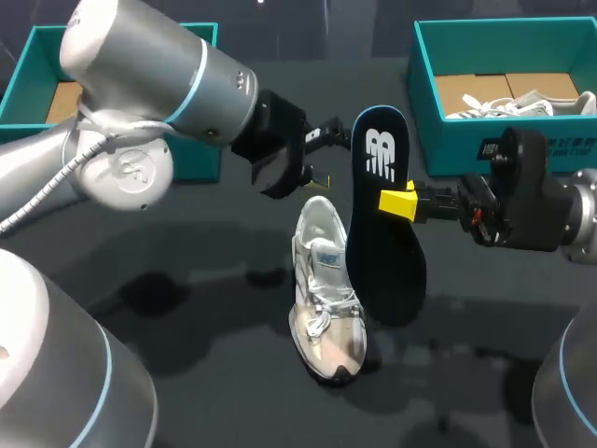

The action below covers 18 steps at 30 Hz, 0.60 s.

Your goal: Take the shoe out of the shoebox, open the shoe tongue, remove and reinsert the insole, then place the shoe into the shoebox

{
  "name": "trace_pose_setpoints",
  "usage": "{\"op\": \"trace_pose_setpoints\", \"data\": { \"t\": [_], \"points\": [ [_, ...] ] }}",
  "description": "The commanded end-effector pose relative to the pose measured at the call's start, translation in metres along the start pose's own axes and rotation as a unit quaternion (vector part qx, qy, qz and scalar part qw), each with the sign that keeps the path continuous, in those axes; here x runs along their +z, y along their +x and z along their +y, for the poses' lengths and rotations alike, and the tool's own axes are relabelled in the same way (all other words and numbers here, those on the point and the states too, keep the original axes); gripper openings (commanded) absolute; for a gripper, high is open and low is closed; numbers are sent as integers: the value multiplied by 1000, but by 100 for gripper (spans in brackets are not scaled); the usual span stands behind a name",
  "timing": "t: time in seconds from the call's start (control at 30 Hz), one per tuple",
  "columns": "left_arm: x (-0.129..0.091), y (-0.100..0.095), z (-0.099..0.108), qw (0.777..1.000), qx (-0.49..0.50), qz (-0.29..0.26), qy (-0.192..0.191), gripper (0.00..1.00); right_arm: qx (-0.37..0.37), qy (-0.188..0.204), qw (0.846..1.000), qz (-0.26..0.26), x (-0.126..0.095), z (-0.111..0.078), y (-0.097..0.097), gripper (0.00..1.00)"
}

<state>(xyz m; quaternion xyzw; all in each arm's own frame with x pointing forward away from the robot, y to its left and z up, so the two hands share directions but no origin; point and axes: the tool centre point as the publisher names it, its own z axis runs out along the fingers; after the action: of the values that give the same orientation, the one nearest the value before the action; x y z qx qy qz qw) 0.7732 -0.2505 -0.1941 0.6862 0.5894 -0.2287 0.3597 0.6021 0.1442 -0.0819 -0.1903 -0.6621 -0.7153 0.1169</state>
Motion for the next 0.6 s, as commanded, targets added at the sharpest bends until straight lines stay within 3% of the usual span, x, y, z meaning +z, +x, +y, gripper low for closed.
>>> {"op": "trace_pose_setpoints", "data": {
  "t": [0.03,0.17,0.6],
  "points": [
    [-13,-3,-2,994,8,-107,-16,100,0,0,1000,-2,1,-1,1,0],
    [-35,-20,6,979,-28,-199,-48,100,0,0,1000,-2,1,-1,1,0],
    [-35,-20,7,978,-35,-197,-52,100,0,0,1000,-2,1,-1,1,0]
  ]
}}
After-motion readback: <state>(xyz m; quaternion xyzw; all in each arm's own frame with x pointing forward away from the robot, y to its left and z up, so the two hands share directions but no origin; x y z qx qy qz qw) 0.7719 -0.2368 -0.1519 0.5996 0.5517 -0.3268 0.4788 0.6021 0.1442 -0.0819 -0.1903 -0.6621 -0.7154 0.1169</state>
